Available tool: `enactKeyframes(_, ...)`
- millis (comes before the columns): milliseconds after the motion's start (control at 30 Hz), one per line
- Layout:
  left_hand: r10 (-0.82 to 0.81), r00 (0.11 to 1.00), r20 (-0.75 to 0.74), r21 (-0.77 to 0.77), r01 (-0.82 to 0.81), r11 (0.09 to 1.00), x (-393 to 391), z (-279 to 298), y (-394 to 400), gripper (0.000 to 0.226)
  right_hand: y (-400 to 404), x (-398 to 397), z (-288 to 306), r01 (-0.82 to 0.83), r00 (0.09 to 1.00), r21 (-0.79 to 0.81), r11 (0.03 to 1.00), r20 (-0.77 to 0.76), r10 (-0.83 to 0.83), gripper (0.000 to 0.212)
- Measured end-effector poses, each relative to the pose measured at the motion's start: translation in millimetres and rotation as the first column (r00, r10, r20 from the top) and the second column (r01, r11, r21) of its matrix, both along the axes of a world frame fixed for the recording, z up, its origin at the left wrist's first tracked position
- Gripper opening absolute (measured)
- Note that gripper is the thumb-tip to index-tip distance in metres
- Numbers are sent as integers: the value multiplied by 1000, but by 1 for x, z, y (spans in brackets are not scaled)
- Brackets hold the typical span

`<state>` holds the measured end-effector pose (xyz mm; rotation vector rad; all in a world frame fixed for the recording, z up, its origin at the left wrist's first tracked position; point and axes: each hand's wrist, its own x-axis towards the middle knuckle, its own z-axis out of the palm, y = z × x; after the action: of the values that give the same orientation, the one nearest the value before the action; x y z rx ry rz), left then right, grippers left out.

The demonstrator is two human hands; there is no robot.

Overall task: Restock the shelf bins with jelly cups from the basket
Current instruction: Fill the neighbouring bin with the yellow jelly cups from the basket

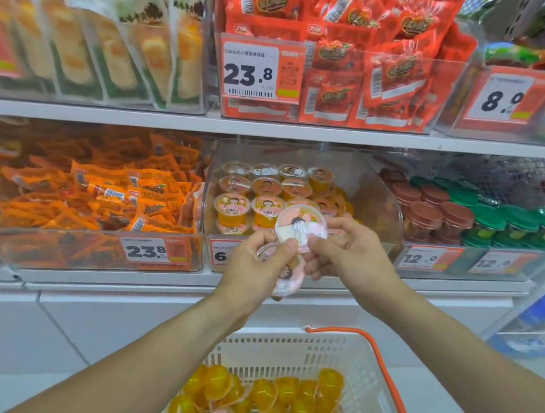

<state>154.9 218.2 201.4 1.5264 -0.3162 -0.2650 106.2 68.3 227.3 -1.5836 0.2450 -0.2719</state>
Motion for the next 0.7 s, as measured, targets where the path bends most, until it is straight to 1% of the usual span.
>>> enactKeyframes(100,-18,995,-97,-25,16,1000,-5,4,-2,22,-5,10,10,93,995,49,994,42,-95,20)
enactKeyframes(200,-1,980,-199,-8,0,1000,-8,2,0,22,-27,41,20,221,974,190,957,-3,-224,15)
enactKeyframes(233,1,974,-224,-6,-3,1000,-9,1,1,20,-37,55,20,276,961,189,942,-45,-272,14)
enactKeyframes(300,9,968,-252,-4,-11,1000,-12,-3,1,15,-56,86,18,376,922,119,919,-147,-358,17)
enactKeyframes(367,12,964,-265,6,-11,1000,-15,-7,-1,13,-71,111,9,438,878,55,897,-240,-414,19)
enactKeyframes(467,11,963,-269,25,-4,1000,-19,-12,-4,12,-80,133,-3,465,829,-7,885,-350,-437,19)
enactKeyframes(567,-3,960,-279,27,11,1000,-19,-13,-6,12,-87,144,-14,484,794,-34,875,-402,-455,18)
enactKeyframes(633,-7,955,-295,15,12,1000,-18,-14,-5,13,-89,147,-14,472,797,-28,881,-413,-440,22)
enactKeyframes(700,-4,952,-308,-3,3,1000,-15,-14,-3,13,-91,150,-13,449,814,11,893,-417,-404,16)
